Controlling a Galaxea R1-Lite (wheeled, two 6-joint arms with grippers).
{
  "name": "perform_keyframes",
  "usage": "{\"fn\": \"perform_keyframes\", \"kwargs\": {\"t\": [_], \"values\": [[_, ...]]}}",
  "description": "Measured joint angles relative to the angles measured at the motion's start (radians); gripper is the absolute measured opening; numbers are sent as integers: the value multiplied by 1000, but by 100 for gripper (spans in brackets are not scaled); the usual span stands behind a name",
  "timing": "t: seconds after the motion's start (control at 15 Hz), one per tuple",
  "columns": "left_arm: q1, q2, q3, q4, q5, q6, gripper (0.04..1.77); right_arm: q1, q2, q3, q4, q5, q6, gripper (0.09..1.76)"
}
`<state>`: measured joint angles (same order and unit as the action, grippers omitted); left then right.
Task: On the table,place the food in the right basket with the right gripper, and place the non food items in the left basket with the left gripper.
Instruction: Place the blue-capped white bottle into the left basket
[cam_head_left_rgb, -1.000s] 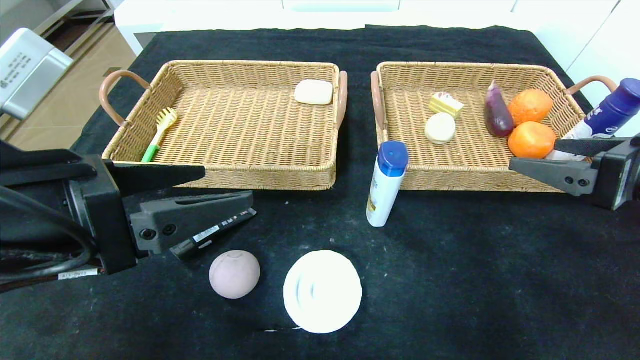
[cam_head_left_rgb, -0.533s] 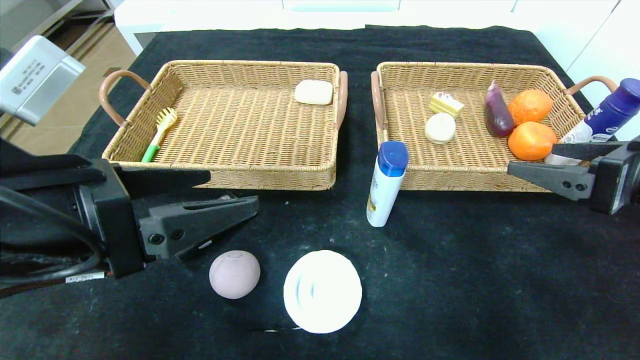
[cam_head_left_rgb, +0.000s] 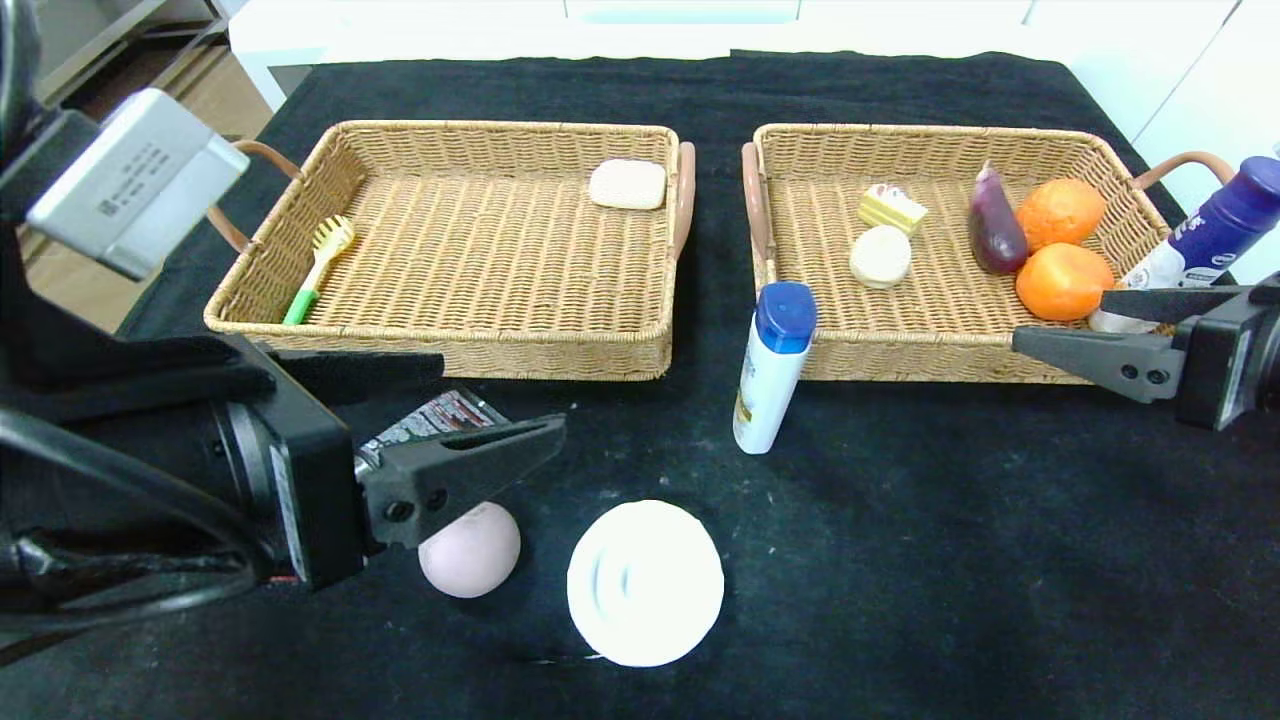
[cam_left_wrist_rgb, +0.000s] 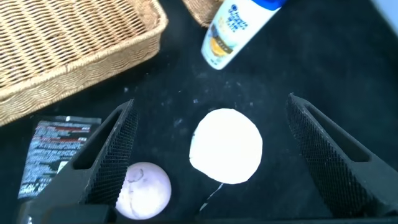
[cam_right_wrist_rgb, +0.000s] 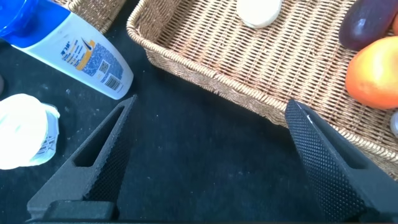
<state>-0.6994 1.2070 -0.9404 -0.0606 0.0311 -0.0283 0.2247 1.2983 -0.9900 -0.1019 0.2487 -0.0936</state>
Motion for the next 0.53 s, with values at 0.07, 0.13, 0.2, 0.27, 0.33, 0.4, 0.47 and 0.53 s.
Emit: {"fn": "perform_keyframes", "kwargs": {"t": [0.07, 0.13, 0.2, 0.27, 0.33, 0.4, 0.47, 0.53], "values": [[-35, 7, 5, -3, 53, 0, 172, -2, 0, -1, 0, 0, 0, 170], [-62, 17, 14, -9, 84, -1, 172, -3, 0, -1, 0, 0, 0, 170], [-85, 29, 24, -11, 103, -2, 172, -3, 1, -1, 0, 0, 0, 170], [-103, 43, 31, -12, 116, -2, 172, -3, 1, -1, 0, -1, 0, 170], [-125, 58, 34, -13, 146, -3, 172, -3, 2, -1, 0, 0, 0, 170], [-150, 76, 35, -15, 192, -5, 172, -3, 2, -1, 0, -1, 0, 170], [-172, 95, 35, -22, 223, -7, 172, -3, 2, -1, 0, 0, 0, 170], [-192, 116, 34, -39, 240, -8, 172, -3, 2, -1, 0, 0, 0, 170]]}}
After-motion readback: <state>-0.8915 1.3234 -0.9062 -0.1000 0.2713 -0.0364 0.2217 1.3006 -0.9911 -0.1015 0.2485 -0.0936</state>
